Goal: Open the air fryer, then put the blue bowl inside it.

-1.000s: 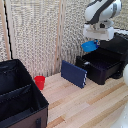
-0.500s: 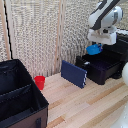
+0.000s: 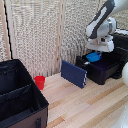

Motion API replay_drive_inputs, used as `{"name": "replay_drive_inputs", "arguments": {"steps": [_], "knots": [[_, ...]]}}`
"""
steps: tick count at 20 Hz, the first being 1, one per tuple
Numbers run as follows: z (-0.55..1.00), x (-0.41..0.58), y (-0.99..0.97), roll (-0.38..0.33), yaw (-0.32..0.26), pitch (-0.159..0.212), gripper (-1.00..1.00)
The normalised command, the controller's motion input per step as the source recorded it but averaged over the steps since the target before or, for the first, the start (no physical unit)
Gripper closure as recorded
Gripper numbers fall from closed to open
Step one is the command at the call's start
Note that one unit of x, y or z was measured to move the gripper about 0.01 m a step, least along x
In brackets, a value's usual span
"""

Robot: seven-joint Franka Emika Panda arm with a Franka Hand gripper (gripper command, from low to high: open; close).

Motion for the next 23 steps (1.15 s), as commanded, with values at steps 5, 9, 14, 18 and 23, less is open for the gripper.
{"name": "replay_drive_inputs", "arguments": {"steps": [5, 9, 14, 18, 23], "knots": [[-0.43, 0.123, -0.19, -0.115, 0.0, 0.081, 1.0], [-0.06, 0.037, -0.06, -0.024, 0.0, 0.013, -1.0], [0.65, 0.042, 0.0, 0.102, 0.022, 0.0, -1.0], [0.85, 0.0, 0.0, 0.123, 0.017, 0.001, -1.0], [0.95, 0.037, 0.06, 0.081, 0.002, -0.001, -1.0]]}}
